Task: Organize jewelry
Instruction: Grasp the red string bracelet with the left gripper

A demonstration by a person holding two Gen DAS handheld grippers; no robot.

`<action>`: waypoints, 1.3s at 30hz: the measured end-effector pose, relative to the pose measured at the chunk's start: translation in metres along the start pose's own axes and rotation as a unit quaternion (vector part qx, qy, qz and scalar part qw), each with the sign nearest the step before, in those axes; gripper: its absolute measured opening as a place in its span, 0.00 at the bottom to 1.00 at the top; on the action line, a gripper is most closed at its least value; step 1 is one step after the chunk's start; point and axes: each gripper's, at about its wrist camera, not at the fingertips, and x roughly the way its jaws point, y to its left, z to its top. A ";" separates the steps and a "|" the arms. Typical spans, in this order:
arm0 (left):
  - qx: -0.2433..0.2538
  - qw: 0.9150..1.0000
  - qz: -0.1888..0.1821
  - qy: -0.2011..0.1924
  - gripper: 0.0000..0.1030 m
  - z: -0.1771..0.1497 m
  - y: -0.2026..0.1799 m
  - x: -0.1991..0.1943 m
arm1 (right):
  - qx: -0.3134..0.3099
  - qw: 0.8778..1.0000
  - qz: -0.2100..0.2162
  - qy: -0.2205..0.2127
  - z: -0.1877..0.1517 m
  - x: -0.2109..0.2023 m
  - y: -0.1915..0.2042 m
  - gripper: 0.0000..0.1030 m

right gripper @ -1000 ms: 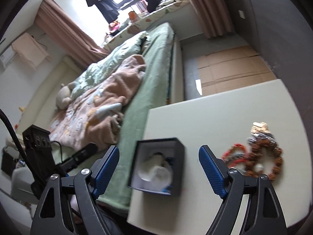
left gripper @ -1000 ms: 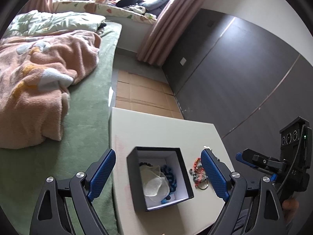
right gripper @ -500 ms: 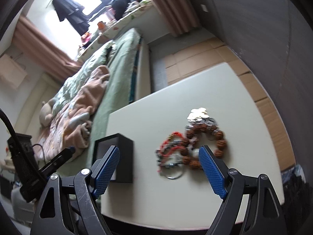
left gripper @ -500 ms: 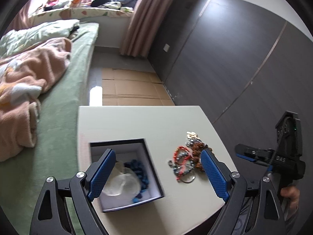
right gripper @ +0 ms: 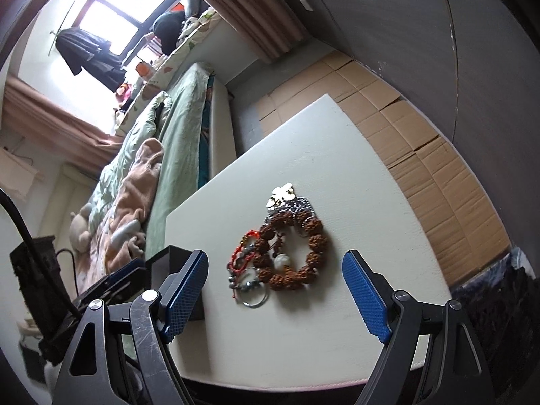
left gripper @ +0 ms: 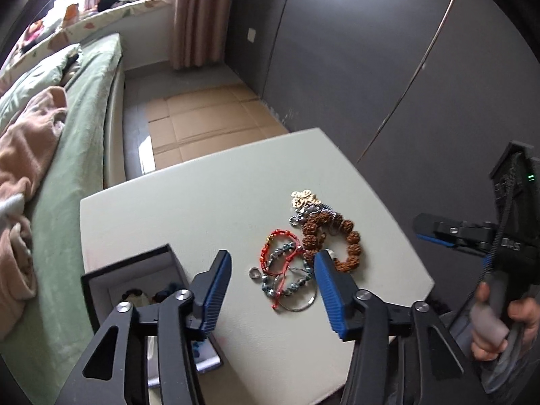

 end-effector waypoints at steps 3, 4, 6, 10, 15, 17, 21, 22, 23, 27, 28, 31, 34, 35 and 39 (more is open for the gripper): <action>0.014 1.000 0.007 0.022 0.50 0.008 -0.006 0.019 | 0.003 1.000 -0.009 0.005 0.003 0.005 -0.007 0.81; 0.017 0.999 0.008 0.030 0.48 0.010 -0.007 0.026 | 0.004 1.000 -0.016 0.011 0.003 0.009 -0.010 0.81; 0.027 0.999 0.014 0.045 0.40 0.014 -0.011 0.041 | 0.014 0.999 -0.022 0.024 0.004 0.018 -0.017 0.80; 0.041 0.997 0.018 0.070 0.38 0.019 -0.015 0.068 | 0.029 0.998 -0.029 0.041 0.006 0.029 -0.030 0.75; 0.056 0.994 0.025 0.095 0.33 0.021 -0.015 0.097 | 0.041 0.998 -0.035 0.045 0.009 0.034 -0.040 0.72; 0.057 0.992 0.027 0.105 0.31 0.020 -0.012 0.106 | 0.045 0.997 -0.037 0.047 0.009 0.036 -0.042 0.72; 0.053 0.992 0.026 0.111 0.28 0.016 -0.006 0.118 | 0.046 0.997 -0.035 0.049 0.011 0.040 -0.041 0.72; 0.051 0.993 0.025 0.105 0.28 0.016 -0.004 0.118 | 0.046 0.997 -0.033 0.051 0.011 0.041 -0.040 0.72; 0.051 0.992 0.034 0.110 0.24 0.015 -0.001 0.121 | 0.045 0.997 -0.032 0.052 0.012 0.043 -0.039 0.72; 0.066 0.993 0.034 0.097 0.22 0.011 -0.001 0.118 | 0.034 0.997 -0.033 0.062 0.011 0.052 -0.031 0.72; 0.076 0.992 0.039 0.096 0.22 0.010 -0.003 0.118 | 0.030 0.997 -0.033 0.065 0.011 0.055 -0.029 0.72; 0.092 0.990 0.053 0.096 0.20 0.007 -0.011 0.117 | 0.019 0.996 -0.038 0.073 0.011 0.062 -0.022 0.72; 0.084 0.990 0.041 0.101 0.06 0.006 -0.015 0.115 | 0.007 0.995 -0.052 0.081 0.009 0.071 -0.015 0.72; 0.078 0.991 0.034 0.102 0.06 0.006 -0.012 0.114 | 0.005 0.995 -0.057 0.083 0.009 0.073 -0.014 0.72; 0.071 0.993 0.026 0.086 0.06 0.004 -0.012 0.101 | -0.009 0.992 -0.101 0.081 0.006 0.079 -0.011 0.72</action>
